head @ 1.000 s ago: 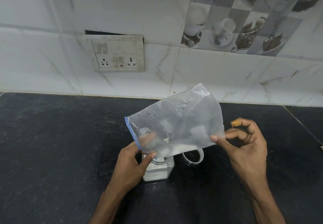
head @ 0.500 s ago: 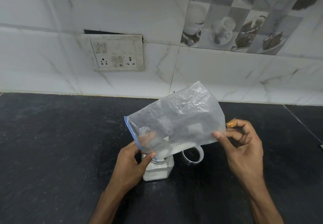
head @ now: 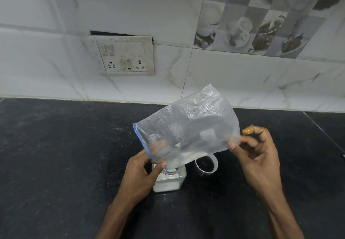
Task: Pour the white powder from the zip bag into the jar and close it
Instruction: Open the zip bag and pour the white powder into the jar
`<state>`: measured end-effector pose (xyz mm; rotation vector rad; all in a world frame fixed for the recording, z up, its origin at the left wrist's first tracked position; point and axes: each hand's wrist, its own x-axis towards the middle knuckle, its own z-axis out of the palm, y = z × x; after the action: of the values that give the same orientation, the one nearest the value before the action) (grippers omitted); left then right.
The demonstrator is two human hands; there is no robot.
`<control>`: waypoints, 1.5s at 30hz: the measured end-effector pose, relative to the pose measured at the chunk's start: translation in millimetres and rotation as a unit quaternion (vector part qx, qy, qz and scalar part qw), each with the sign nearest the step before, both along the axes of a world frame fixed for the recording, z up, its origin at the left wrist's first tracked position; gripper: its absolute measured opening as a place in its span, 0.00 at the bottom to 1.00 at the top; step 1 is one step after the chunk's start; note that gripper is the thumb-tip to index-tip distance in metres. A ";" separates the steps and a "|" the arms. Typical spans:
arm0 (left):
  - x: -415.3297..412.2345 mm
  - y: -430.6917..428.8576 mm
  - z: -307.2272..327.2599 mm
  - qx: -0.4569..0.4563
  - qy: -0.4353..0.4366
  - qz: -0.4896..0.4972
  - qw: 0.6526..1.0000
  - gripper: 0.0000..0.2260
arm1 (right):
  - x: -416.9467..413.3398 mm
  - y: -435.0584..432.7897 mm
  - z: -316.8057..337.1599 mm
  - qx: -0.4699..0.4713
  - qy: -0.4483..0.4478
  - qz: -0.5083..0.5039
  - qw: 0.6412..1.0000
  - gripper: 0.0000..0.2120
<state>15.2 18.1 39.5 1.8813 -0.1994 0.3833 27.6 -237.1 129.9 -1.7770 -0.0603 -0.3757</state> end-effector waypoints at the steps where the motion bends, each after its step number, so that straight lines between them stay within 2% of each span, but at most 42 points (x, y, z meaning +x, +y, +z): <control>1: 0.0 0.2 0.5 0.001 -0.001 -0.001 1.000 0.21 | 0.1 -2.0 0.7 -0.002 0.007 0.008 1.000 0.20; 6: 0.0 -0.2 -0.6 -0.002 0.003 0.003 1.000 0.21 | -2.1 -8.9 4.7 -0.014 0.014 -0.012 1.000 0.24; 12: 0.0 -0.7 0.8 0.005 0.000 0.006 1.000 0.23 | -5.1 -7.4 3.9 -0.032 0.007 -0.031 0.999 0.16; 15: 0.1 -0.7 0.2 0.004 -0.004 0.007 1.000 0.24 | -5.3 -4.7 4.3 -0.030 0.003 -0.019 0.999 0.19; 19: 0.3 -0.4 0.2 0.003 0.002 0.004 1.000 0.24 | -7.4 1.2 5.1 -0.031 -0.007 -0.055 0.998 0.24; 26: 0.1 -0.6 0.3 0.002 0.012 0.002 1.000 0.23 | -6.3 2.6 2.0 -0.036 -0.014 -0.028 0.999 0.11; 29: -0.2 -0.2 0.7 0.001 0.011 0.003 1.000 0.23 | -5.1 0.6 2.0 -0.050 -0.014 -0.009 0.999 0.10; 32: -0.2 -0.3 0.0 -0.003 0.010 0.004 1.000 0.22 | -4.3 -2.9 3.1 -0.053 -0.008 0.004 0.999 0.12; 37: -0.6 -1.0 2.5 -0.013 0.010 -0.002 1.000 0.28 | -4.1 -8.3 4.2 -0.060 0.025 0.031 0.997 0.21; 45: -1.1 -1.3 4.5 -0.002 0.002 -0.004 1.000 0.24 | -7.2 -5.6 7.6 -0.101 0.041 -0.003 0.994 0.26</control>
<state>14.1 16.8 44.0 1.8760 -0.2025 0.3742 20.4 -242.7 137.6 -1.9914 -0.0365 -0.3093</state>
